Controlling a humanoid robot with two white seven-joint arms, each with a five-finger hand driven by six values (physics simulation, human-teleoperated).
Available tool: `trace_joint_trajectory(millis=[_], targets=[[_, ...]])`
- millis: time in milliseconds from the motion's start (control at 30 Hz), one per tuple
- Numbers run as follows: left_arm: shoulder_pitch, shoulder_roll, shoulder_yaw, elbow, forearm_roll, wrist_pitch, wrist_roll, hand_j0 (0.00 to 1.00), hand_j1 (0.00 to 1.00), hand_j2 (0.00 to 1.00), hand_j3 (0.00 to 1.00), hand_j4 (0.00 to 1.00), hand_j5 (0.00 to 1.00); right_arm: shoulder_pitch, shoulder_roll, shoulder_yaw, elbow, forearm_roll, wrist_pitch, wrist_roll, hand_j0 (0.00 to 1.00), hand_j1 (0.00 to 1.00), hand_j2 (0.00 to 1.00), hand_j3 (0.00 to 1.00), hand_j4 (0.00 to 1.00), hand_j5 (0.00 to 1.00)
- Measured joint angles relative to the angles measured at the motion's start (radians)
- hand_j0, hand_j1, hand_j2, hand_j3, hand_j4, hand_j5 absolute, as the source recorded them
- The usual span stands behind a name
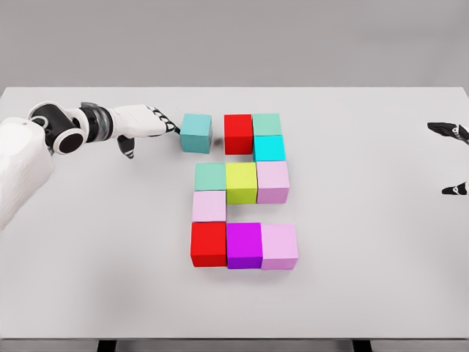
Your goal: Assemble the squares on the desktop into the number 2
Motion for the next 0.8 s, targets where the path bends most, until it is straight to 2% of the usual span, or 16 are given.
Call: trace_joint_trajectory(millis=[800], targets=[[-0.003,-0.001,-0.004,0.001,-0.004,0.001,0.000,1.00,1.00,1.00,1.00,1.00,1.00,0.006,0.000,0.000,-0.006,0.002,0.000,0.000,1.00,1.00,1.00,1.00,1.00,1.00]])
